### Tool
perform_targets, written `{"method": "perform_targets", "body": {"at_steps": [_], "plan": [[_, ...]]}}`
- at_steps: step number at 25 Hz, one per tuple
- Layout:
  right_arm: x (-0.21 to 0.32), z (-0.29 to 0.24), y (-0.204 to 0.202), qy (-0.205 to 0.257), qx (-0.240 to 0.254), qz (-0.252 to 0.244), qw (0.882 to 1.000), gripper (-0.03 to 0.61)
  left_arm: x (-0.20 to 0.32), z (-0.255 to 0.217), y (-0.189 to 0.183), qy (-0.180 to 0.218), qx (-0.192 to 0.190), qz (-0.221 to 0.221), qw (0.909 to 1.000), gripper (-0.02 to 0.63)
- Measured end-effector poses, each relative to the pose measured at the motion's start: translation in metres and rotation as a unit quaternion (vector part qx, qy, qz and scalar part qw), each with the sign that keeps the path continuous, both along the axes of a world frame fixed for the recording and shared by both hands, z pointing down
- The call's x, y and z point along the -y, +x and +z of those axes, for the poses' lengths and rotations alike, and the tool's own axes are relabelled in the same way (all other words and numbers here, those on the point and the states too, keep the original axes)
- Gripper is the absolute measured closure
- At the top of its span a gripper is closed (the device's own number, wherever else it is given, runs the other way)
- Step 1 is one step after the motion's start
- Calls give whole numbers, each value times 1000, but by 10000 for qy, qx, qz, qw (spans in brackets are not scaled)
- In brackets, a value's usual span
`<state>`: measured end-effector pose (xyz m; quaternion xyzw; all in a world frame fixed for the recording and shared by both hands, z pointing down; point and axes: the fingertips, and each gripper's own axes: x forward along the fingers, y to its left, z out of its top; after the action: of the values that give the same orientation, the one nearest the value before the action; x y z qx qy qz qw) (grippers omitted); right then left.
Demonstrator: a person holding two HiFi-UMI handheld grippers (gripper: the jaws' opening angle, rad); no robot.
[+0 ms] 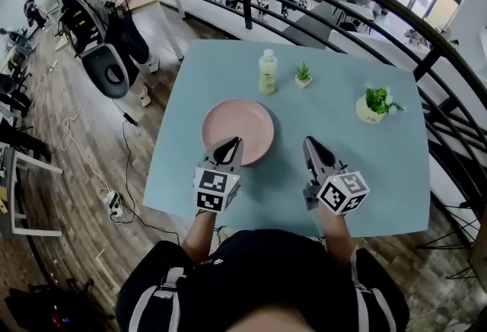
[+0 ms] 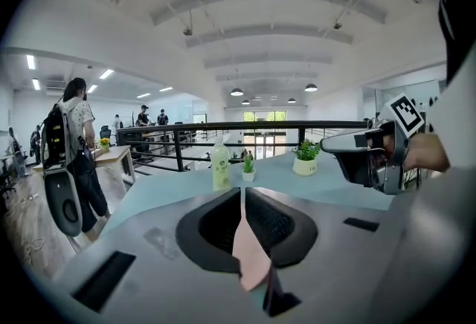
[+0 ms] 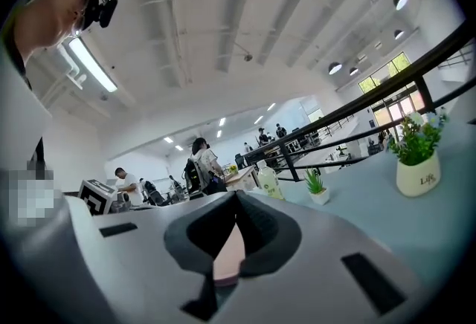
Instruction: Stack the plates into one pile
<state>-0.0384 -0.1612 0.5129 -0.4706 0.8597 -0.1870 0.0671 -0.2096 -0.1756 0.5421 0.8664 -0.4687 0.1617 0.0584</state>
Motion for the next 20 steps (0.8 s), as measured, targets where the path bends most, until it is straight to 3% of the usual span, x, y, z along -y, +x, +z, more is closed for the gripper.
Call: {"method": "perform_targets", "body": {"at_steps": [9, 20], "plan": [[-8, 0, 0, -17, -92, -138, 9999, 575, -7, -3, 7, -105, -381, 87, 9992, 584], [-10, 5, -2, -101, -31, -218, 9997, 575, -9, 9, 9, -292, -327, 63, 9990, 584]]}}
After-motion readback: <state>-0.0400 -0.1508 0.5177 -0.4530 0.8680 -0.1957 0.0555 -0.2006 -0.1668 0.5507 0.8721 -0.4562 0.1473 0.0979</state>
